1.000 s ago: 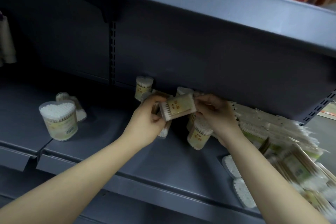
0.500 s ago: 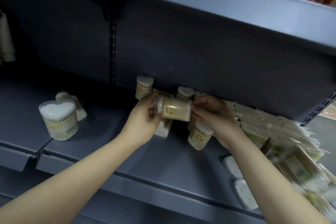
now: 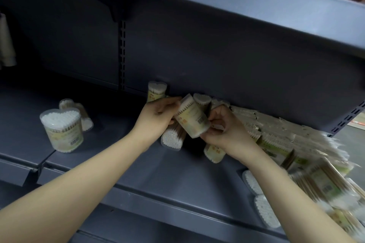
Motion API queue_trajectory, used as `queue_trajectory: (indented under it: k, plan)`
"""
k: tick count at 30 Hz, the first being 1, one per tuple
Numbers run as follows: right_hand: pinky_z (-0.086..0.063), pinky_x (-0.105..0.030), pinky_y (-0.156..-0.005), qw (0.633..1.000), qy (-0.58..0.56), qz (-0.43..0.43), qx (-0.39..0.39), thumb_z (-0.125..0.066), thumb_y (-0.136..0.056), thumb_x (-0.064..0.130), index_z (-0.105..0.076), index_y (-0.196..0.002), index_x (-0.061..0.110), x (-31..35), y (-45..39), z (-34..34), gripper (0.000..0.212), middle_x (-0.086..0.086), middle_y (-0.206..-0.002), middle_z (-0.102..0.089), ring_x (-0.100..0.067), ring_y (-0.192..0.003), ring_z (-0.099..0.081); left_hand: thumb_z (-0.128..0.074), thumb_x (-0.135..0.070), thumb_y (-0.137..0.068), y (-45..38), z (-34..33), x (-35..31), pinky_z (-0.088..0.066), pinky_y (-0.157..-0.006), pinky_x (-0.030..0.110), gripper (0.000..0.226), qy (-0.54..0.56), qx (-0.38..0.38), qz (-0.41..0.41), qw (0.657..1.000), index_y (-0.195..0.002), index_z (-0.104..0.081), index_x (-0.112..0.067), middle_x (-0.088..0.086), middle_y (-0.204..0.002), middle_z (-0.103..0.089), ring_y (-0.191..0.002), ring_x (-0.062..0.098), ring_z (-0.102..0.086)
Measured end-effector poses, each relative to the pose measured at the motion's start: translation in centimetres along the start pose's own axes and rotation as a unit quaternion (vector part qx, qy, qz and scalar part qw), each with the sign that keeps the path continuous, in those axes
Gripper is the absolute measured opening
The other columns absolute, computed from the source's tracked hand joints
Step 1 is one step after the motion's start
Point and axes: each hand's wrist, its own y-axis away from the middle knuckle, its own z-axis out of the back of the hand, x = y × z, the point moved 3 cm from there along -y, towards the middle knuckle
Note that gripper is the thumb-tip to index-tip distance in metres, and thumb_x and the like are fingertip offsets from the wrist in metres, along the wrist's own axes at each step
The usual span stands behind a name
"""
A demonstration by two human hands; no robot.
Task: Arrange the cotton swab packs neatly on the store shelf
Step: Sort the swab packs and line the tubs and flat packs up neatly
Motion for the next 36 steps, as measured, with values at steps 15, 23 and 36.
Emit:
queue_trajectory:
  k: [15, 23, 36]
  plan:
    - [-0.048, -0.038, -0.080, 0.989, 0.149, 0.001, -0.015, -0.066, -0.074, 0.008, -0.053, -0.079, 0.020, -1.5, -0.3, 3.6, 0.018, 0.005, -0.085, -0.059, -0.015, -0.087, -0.058, -0.064, -0.031, -0.084, -2.3, -0.2, -1.5, -0.055, -0.078, 0.030, 0.031, -0.172, 0.077, 0.092, 0.978, -0.099, -0.069, -0.005, 0.012, -0.096, -0.069, -0.089, 0.017, -0.065]
    - [-0.035, -0.020, -0.070, 0.966, 0.257, 0.034, -0.020, -0.060, -0.079, 0.006, -0.060, -0.097, 0.016, -2.9, -1.0, 4.5, 0.021, -0.001, -0.103, -0.057, -0.015, -0.095, -0.053, -0.061, -0.033, -0.084, -2.8, -0.7, -1.6, -0.052, -0.070, 0.025, 0.018, -0.228, 0.123, 0.133, 0.957, -0.073, -0.066, -0.019, -0.001, -0.072, -0.063, -0.077, 0.012, -0.061]
    - [-0.036, -0.023, -0.074, 0.969, 0.247, 0.011, -0.005, -0.058, -0.084, 0.011, -0.059, -0.109, 0.017, -3.6, -1.7, 4.5, 0.026, -0.001, -0.110, -0.058, -0.014, -0.098, -0.053, -0.057, -0.027, -0.087, -3.1, -1.0, -1.9, -0.052, -0.083, 0.030, 0.019, -0.253, 0.181, 0.128, 0.942, -0.075, -0.066, -0.015, 0.000, -0.078, -0.065, -0.087, 0.013, -0.062]
